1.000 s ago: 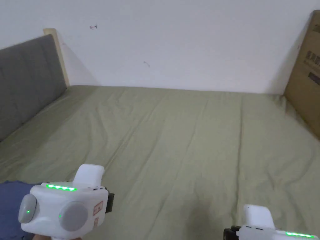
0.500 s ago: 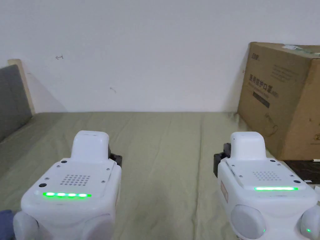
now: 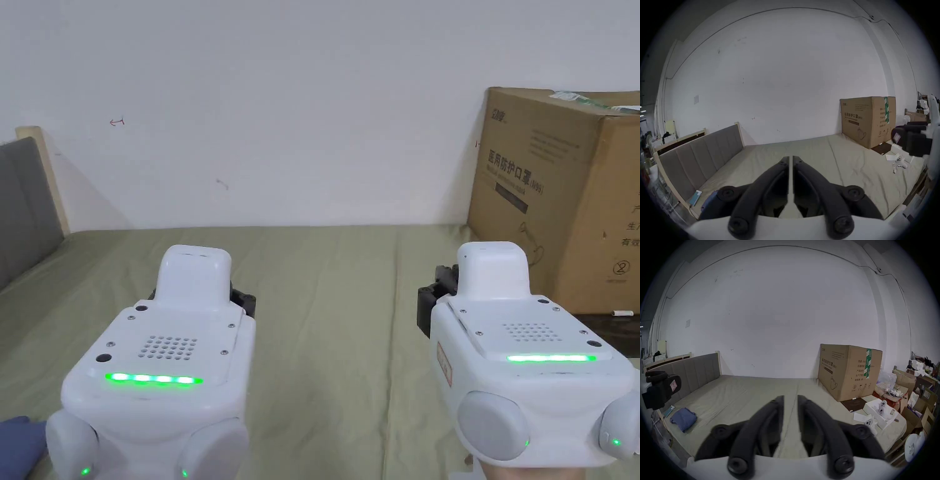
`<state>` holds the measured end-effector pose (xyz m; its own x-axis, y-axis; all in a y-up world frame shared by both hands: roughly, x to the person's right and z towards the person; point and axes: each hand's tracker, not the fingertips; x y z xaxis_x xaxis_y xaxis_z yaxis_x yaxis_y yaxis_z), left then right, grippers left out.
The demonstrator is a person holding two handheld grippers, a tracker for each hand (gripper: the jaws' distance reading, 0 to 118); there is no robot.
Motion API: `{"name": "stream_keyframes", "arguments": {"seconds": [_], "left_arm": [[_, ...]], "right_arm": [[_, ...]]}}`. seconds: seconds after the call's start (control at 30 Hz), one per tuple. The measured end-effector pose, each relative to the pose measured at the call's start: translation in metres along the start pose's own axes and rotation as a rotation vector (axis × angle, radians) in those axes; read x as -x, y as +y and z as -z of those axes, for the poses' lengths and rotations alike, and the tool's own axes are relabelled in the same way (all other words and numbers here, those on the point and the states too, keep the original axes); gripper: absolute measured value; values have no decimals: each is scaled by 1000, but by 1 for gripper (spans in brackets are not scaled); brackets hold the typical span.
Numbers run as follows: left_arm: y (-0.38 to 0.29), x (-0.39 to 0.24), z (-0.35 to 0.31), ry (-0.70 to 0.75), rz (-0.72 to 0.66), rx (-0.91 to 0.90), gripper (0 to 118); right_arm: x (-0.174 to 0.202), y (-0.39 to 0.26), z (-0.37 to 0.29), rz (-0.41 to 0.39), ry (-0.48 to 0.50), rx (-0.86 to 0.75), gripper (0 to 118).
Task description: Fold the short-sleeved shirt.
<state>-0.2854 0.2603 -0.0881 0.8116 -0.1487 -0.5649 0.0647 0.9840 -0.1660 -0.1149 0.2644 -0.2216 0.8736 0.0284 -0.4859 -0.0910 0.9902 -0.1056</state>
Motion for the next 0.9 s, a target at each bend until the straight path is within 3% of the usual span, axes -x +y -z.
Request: {"name": "stream_keyframes", "arguments": {"seconds": [0.07, 0.1, 0.17, 0.2, 0.27, 0.33, 0.7, 0.9], "left_arm": [[0, 0, -4, -9, -28, -25, 22], [0, 1, -6, -14, -35, -25, 38], [1, -1, -5, -16, -36, -11, 96], [-1, -3, -4, -13, -37, -4, 115], [-2, 0, -7, -24, -52, -35, 118], [1, 3, -6, -32, -72, 6, 118], [3, -1, 9, -48, -64, 104, 117], [4, 6, 15, -56, -142, 167, 116]], "right_arm": [[1, 0, 0, -3, 3, 5, 36], [2, 0, 0, -6, 1, 4, 47], [4, -3, -1, -18, -17, -10, 77], [4, -4, -2, -21, -22, -14, 88], [3, -5, -3, -23, -19, -16, 106], [1, -7, -3, -20, -18, -25, 113], [-3, -9, 2, 0, -21, -2, 113], [-5, -10, 5, -11, -54, -1, 113]]}}
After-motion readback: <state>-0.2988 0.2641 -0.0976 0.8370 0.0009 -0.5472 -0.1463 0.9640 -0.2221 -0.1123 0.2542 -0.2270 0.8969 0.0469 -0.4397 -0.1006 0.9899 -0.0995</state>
